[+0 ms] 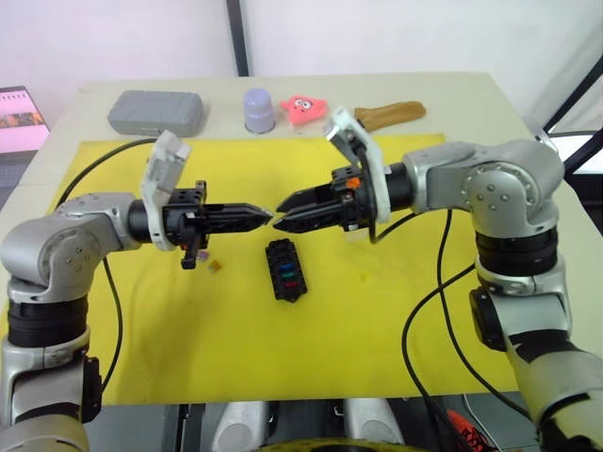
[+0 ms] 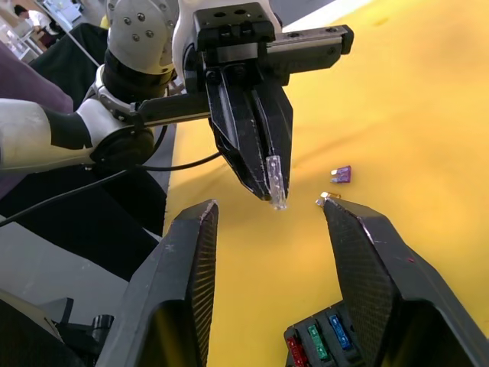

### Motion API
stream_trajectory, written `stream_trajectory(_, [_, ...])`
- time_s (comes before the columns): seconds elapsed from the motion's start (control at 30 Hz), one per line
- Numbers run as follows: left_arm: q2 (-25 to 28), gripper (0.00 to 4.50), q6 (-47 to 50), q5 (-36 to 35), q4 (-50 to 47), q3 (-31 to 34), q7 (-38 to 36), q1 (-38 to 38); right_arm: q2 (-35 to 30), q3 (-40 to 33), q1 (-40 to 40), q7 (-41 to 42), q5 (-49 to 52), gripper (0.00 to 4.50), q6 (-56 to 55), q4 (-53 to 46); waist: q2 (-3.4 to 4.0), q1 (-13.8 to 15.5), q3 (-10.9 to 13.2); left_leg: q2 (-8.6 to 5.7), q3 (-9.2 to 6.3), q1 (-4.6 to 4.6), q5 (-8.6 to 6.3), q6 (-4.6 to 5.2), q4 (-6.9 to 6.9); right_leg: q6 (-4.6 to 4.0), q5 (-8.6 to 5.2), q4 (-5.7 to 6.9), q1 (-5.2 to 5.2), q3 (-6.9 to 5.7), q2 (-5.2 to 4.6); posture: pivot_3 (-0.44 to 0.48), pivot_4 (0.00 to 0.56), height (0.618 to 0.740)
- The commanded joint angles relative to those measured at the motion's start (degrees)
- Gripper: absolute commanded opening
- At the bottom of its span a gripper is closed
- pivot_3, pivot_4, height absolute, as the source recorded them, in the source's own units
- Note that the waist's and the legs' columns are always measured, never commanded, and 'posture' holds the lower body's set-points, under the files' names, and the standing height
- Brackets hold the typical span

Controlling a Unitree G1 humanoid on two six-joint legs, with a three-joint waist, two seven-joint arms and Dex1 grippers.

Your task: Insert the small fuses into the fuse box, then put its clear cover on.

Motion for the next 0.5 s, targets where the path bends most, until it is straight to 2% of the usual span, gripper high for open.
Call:
stream_trajectory(0.03, [1.1,0.0,-1.2,-1.1,-0.4,0.3,0.1,-0.2,0.0,-0.8,-1.7,-0.1,1.3,0.95,0.0,-0.7,0.0,0.0,0.0,0.0,0.0,0.0,0.0,0.0,0.0,0.0,0.0,0.0,0.0,0.0,0.0,0.0,0.15,0.731])
stream_trajectory(0.5, [1.1,0.0,-1.0,-1.8,-0.2,0.0,0.6,-0.9,0.0,-0.1,-1.1,-0.9,1.9,0.95,-0.4,-1.5,0.0,0.0,0.0,0.0,0.0,0.0,0.0,0.01,0.0,0.0,0.0,0.0,0.0,0.0,0.0,0.0,0.15,0.731])
